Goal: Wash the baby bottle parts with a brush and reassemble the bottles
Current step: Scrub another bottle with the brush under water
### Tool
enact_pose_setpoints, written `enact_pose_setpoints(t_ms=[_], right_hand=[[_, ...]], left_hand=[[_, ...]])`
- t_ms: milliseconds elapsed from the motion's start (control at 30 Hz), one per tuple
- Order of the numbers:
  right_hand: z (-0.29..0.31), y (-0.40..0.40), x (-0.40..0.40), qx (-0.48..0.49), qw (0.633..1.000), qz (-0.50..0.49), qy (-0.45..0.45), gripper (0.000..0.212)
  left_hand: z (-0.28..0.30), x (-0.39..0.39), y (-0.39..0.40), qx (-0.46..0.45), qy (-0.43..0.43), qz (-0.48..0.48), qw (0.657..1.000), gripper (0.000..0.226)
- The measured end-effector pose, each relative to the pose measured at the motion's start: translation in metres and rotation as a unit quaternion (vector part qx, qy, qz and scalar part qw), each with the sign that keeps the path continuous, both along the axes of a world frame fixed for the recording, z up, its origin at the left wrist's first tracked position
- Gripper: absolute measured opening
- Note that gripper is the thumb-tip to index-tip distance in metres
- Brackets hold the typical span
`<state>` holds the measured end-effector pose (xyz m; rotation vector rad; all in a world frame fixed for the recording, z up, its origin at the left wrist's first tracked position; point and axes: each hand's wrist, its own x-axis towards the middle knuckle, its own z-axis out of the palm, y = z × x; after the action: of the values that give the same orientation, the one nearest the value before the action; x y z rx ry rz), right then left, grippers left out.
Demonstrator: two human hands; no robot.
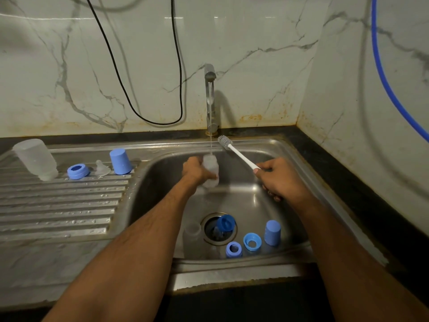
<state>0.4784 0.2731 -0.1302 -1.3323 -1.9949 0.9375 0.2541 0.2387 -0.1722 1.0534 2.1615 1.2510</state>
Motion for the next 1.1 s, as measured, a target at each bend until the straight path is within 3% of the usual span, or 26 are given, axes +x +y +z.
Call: enact_pose_setpoints(t_ms=[67, 167, 300, 433, 533, 667, 767, 900, 1000, 1100], right_hand=[[0.0000, 0.0004, -0.0007, 0.001, 1.000, 0.002, -0.007, 0.025], [0.0003, 0.0011, -0.0007, 0.005, 1.000, -0.003, -0.009, 0.027], [-0.0007, 0.0004, -0.0005, 0.006, 1.000, 0.000, -0.013, 0.025], [-0.0016, 0.0008, -0.0003, 0.010, 1.000, -0.001, -0.014, 0.029], [-0.0013, 0.0003, -0.0009, 0.008, 1.000, -0.002, -0.020, 0.030], [-0.0010, 0.0006, -0.0003, 0.011, 1.000, -0.002, -0.024, 0.032], [-0.0020, 0.0009, -0.0002, 0.017, 0.999, -0.001, -0.027, 0.030], [0.0000, -0.0001, -0.0006, 0.014, 1.000, -0.004, -0.027, 0.031], [0.0008, -0.0011, -0.0009, 0.013, 1.000, -0.003, -0.024, 0.030], [0.0012, -0.0013, -0.0015, 0.012, 1.000, -0.002, -0.028, 0.030]], left_hand=[[-0.0043, -0.0011, -0.0009, -0.014, 0.021, -0.011, 1.000, 0.060], [-0.0003, -0.0032, 0.0025, 0.056, 0.021, 0.011, 0.998, 0.063], [-0.0038, -0.0023, 0.0005, -0.032, 0.049, -0.027, 0.998, 0.061], [0.0023, -0.0035, 0.0027, 0.056, 0.035, 0.016, 0.998, 0.059], [-0.0016, -0.0028, 0.0025, -0.008, 0.047, -0.012, 0.999, 0.058], [0.0036, -0.0014, 0.0051, 0.076, 0.058, 0.022, 0.995, 0.059], [0.0001, 0.0013, 0.0040, -0.013, 0.097, -0.024, 0.995, 0.057], [0.0021, 0.0018, 0.0038, 0.055, 0.097, 0.020, 0.994, 0.057], [0.0010, 0.0010, 0.0026, 0.004, 0.102, -0.003, 0.995, 0.056], [0.0045, 0.0032, 0.0019, 0.070, 0.102, 0.017, 0.992, 0.057]])
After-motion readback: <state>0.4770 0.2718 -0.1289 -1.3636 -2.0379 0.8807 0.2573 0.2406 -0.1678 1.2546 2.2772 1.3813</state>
